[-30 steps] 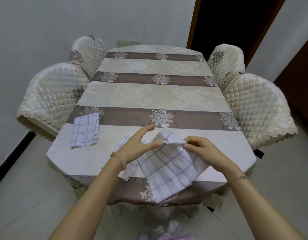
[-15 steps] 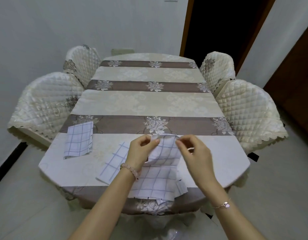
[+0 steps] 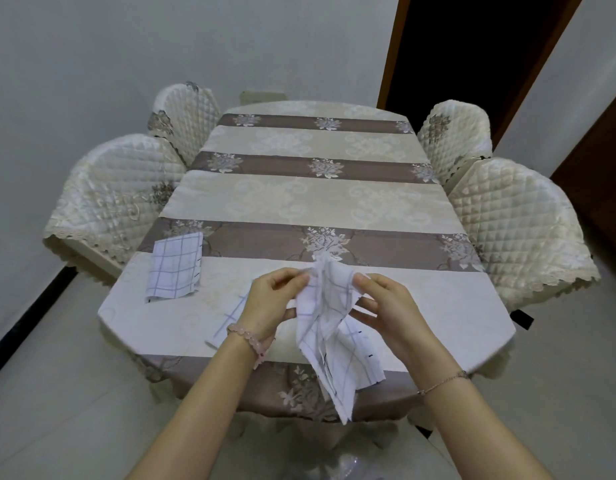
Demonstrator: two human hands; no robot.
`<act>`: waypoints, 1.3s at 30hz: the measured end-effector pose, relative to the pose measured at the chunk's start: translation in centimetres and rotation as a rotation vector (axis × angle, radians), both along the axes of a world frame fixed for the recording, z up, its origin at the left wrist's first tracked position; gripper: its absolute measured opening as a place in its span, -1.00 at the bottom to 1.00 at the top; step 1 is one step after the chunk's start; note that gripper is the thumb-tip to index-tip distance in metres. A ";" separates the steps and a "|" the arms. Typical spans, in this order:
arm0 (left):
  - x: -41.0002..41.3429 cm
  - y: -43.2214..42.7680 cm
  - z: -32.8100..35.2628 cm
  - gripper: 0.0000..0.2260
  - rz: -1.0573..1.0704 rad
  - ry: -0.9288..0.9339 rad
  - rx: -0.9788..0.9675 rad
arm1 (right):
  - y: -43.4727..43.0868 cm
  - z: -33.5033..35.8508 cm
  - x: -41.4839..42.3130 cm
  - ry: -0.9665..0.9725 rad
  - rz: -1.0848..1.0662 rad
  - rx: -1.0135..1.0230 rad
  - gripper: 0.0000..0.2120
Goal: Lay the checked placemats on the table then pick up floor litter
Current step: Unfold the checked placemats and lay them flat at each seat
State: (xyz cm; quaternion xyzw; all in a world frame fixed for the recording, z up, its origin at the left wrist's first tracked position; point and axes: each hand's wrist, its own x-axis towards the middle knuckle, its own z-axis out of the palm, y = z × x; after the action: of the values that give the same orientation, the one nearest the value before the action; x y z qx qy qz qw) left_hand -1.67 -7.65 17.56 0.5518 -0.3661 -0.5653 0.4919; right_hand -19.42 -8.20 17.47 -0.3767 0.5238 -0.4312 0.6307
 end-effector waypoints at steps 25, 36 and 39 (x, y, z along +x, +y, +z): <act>9.7 2.3 -9.2 -0.66 -0.144 0.045 0.512 | -8.0 -8.5 -9.8 0.499 -0.303 0.102 -0.61; 5.0 5.1 -9.9 -0.88 0.114 0.035 0.439 | -3.6 -7.7 -4.5 0.950 -0.052 -0.263 -0.59; 4.1 5.5 -8.8 -0.94 0.124 0.104 0.378 | 0.9 -6.6 0.9 0.716 0.318 -0.285 -0.61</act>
State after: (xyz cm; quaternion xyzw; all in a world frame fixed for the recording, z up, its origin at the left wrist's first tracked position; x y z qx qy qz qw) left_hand 2.42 -2.18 8.77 0.6259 -0.1931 -0.6203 0.4315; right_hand -18.48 -7.31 10.85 -0.6625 0.5804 -0.2383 0.4091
